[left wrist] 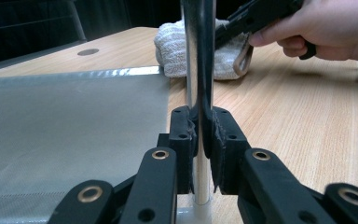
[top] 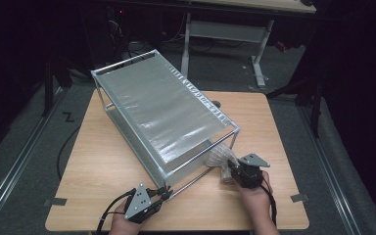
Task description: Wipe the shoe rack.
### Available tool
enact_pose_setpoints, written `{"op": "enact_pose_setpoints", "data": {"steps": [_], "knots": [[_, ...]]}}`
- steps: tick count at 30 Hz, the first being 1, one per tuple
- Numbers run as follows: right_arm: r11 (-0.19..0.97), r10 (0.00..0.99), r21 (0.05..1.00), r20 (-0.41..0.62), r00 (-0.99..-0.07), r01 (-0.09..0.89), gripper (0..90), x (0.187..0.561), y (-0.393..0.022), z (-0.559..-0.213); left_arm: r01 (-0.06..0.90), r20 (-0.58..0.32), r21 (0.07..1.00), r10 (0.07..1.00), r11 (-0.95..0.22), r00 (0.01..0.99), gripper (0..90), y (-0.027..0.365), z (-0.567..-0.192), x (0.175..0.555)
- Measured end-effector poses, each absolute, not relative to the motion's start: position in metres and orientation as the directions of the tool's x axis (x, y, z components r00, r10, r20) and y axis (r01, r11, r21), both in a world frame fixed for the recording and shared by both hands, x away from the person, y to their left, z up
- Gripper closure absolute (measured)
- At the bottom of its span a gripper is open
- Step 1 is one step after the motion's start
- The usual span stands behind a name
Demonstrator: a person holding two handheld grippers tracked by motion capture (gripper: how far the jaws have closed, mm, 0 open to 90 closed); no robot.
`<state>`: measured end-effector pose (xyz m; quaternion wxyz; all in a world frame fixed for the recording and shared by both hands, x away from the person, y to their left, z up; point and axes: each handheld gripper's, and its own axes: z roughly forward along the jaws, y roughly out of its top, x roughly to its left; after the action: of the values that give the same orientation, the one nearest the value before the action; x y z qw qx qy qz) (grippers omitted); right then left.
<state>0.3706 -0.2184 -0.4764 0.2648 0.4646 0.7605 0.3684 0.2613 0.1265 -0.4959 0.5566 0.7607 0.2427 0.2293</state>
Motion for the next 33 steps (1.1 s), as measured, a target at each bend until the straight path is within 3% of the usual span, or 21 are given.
{"op": "enact_pose_setpoints", "data": {"steps": [8, 25, 33], "knots": [[0.282, 0.907, 0.815, -0.053, -0.418, 0.507, 72.4, 0.369, -0.219, -0.474, 0.114, 0.08, 0.958, 0.627, -0.263, 0.775, 80.2, 0.127, -0.496, 0.261], [0.184, 0.918, 0.947, -0.07, -0.391, 0.263, 71.9, 0.346, -0.222, -0.404, 0.109, 0.086, 0.957, 0.625, -0.268, 0.776, 80.1, 0.127, -0.496, 0.26], [0.19, 0.918, 0.932, -0.057, -0.392, 0.31, 72.0, 0.352, -0.222, -0.413, 0.107, 0.091, 0.956, 0.623, -0.273, 0.777, 80.1, 0.127, -0.496, 0.26]]}}
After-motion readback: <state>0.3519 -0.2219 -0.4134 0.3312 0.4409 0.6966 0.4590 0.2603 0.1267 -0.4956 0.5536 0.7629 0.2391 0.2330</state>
